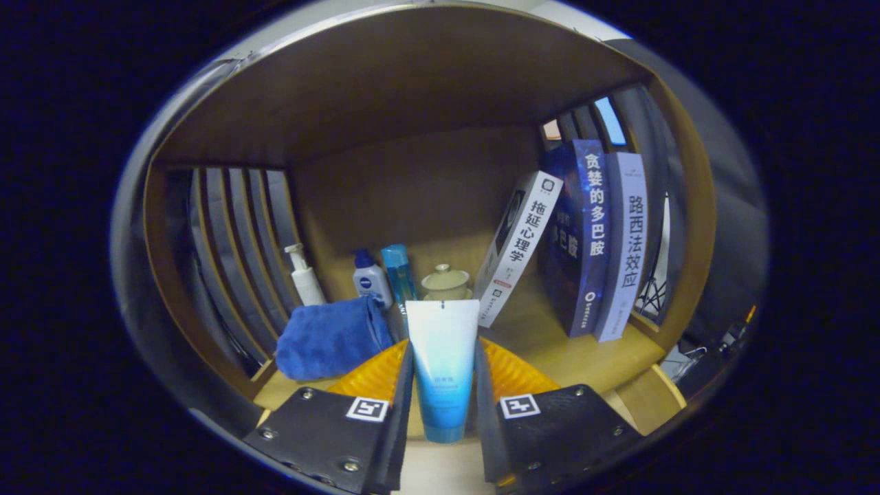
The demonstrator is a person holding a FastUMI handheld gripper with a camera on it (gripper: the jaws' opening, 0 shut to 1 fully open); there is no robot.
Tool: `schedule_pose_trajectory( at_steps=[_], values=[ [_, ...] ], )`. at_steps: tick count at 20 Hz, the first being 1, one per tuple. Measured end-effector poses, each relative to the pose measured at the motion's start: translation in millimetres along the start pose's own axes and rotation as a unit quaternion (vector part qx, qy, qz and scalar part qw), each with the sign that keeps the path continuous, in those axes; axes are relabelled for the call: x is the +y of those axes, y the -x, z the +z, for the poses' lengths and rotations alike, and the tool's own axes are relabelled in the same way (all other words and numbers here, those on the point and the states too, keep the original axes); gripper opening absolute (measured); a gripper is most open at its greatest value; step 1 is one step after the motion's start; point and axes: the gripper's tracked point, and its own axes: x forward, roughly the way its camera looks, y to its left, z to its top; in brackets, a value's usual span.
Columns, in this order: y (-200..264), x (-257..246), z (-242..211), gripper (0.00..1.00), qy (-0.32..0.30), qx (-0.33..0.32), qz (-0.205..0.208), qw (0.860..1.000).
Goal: Pull open the drawer, take out the items inside it, and place them on the countertop above the cabinet.
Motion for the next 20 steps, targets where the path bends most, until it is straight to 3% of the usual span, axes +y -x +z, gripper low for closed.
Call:
schedule_pose_trajectory(
  at_steps=[6,14,20],
  values=[
    [-49,-6,-11,0.45,0.005,-0.011,-0.033,0.999],
    [-77,-6,-18,0.47,0.000,-0.024,-0.045,0.999],
    [-64,-5,-21,0.69,0.019,-0.027,-0.060,0.998]
  ],
)
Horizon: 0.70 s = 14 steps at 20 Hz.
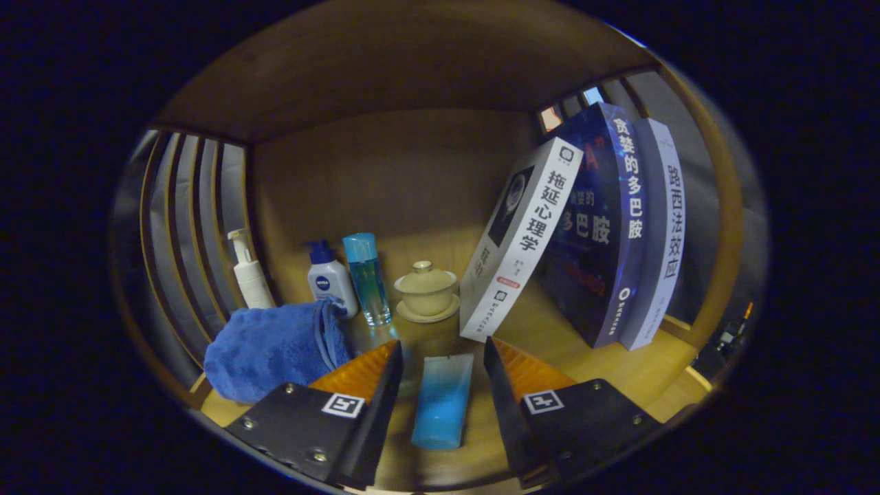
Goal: Pull open the drawer, take out the items inside it, and place them on the countertop above the cabinet.
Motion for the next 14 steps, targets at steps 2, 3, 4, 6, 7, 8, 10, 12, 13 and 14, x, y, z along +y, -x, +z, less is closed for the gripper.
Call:
schedule_pose_trajectory(
  at_steps=[2,3,4,6,7,8,10,12,13,14],
  values=[
    [15,-1,4,0.79,0.009,-0.003,0.001,1.000],
    [23,-2,7,0.84,0.012,-0.007,0.004,1.000],
    [31,-2,10,0.89,0.015,-0.010,0.006,1.000],
    [52,-5,15,0.98,0.018,-0.015,0.006,1.000],
    [61,-5,16,0.99,0.018,-0.015,0.010,1.000],
    [72,-3,19,1.00,0.020,-0.020,0.019,0.999],
    [96,-8,24,1.00,0.022,-0.028,0.023,0.999],
    [122,-9,29,0.99,0.015,-0.032,0.038,0.999],
    [135,-10,32,1.00,0.012,-0.032,0.048,0.998],
    [147,-16,35,1.00,0.008,-0.033,0.050,0.998]
  ],
)
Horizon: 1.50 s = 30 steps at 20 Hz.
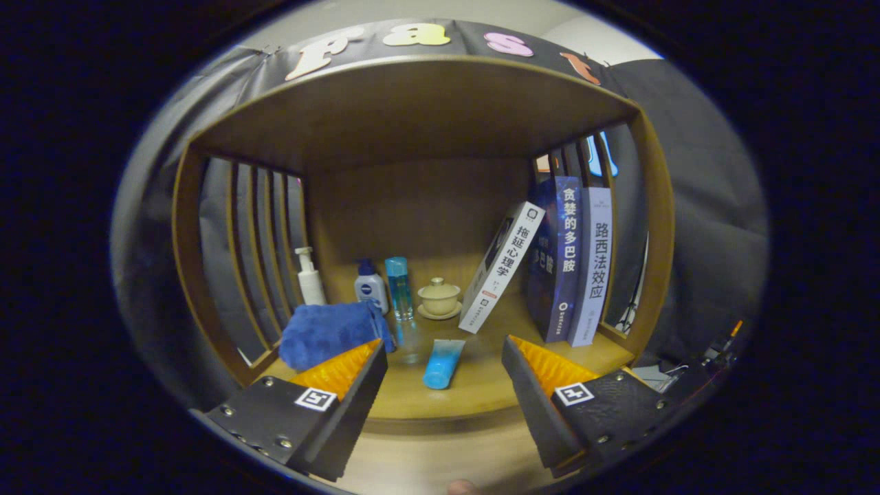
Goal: Pull open the drawer, take out the items inside it, and place them on the countertop above the cabinet.
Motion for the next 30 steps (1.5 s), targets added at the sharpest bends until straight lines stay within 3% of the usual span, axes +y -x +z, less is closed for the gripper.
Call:
schedule_pose_trajectory(
  at_steps=[7,16,22,25,30],
  values=[
    [93,-17,16,1.00,-0.020,-0.016,0.010,1.000],
    [191,-17,-57,0.99,0.003,-0.039,0.024,0.999],
    [224,-4,-113,1.00,0.035,-0.046,0.053,0.997],
    [226,-23,-136,1.00,0.050,-0.056,0.033,0.997],
    [218,-38,-177,1.00,0.049,-0.038,0.035,0.997]
  ],
)
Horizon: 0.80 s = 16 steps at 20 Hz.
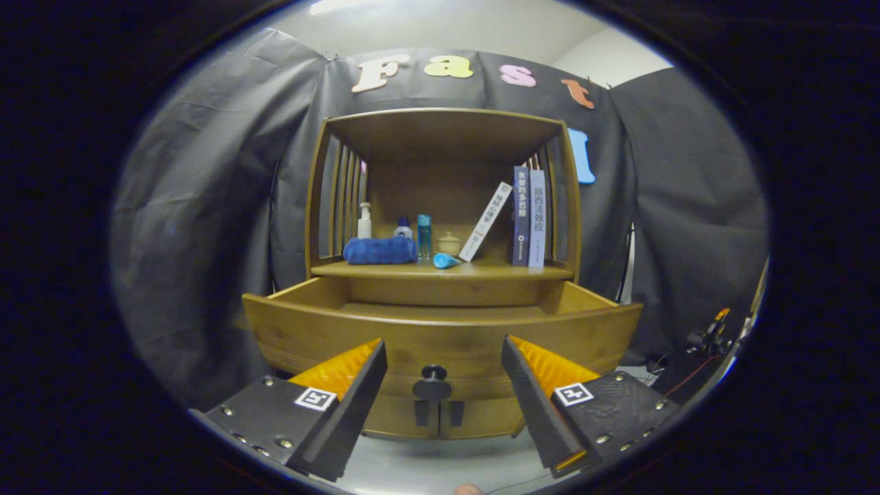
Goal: Pull open the drawer, take out the items inside it, and place them on the countertop above the cabinet.
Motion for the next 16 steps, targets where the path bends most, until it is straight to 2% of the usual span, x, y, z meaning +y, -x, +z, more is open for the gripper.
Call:
schedule_pose_trajectory(
  at_steps=[5,8,10,14,16],
  values=[
    [-2,-5,-29,0.99,0.000,-0.001,-0.004,1.000],
    [-7,22,-37,0.99,-0.042,0.010,0.028,0.999],
    [-12,30,-35,1.00,-0.041,0.006,0.033,0.999],
    [-36,32,-52,0.99,-0.037,0.022,0.014,0.999],
    [-51,21,-62,1.00,-0.027,0.038,-0.012,0.999]
  ],
)
